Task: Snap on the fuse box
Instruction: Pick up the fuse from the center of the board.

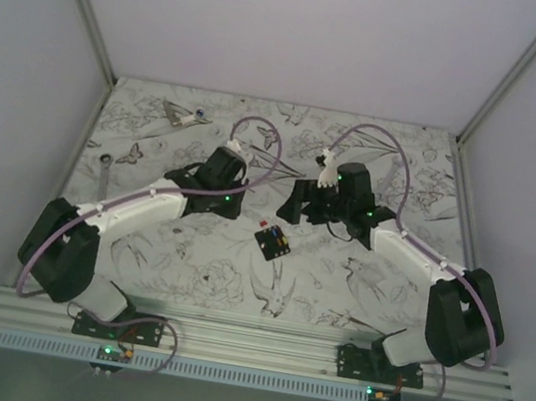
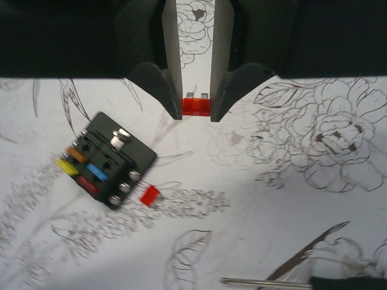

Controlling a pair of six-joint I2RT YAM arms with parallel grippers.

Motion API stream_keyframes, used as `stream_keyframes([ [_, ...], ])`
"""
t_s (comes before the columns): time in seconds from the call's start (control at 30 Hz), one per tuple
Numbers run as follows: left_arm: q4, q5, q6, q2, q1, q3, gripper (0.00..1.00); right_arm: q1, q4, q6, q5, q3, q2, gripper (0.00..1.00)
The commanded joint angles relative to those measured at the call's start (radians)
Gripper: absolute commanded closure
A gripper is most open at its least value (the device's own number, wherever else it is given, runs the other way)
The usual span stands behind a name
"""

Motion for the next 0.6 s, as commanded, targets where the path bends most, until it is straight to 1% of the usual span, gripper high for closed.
stream_keyframes([
  [0.0, 0.102, 0.077, 0.103, -0.075, -0.032, -0.063, 0.82, -0.023, 0.084, 0.068, -0.170, 0.002, 0.018, 0.07],
  [0.1, 0.148, 0.116, 0.114, -0.110, -0.045, -0.098, 0.82, -0.023, 0.141, 0.104, -0.206, -0.021, 0.021, 0.11],
  [0.17, 0.169, 0.132, 0.118, -0.126, -0.051, -0.111, 0.81, -0.023, 0.177, 0.125, -0.203, -0.042, 0.015, 0.12],
  [0.4, 0.227, 0.194, 0.177, -0.172, -0.095, -0.141, 0.81, -0.023, 0.213, 0.154, -0.253, -0.051, 0.037, 0.16],
  [0.53, 0.258, 0.217, 0.205, -0.189, -0.130, -0.158, 0.82, -0.021, 0.224, 0.164, -0.309, -0.034, 0.069, 0.21],
  [0.57, 0.262, 0.218, 0.210, -0.191, -0.137, -0.159, 0.82, -0.021, 0.230, 0.168, -0.330, -0.032, 0.076, 0.24],
])
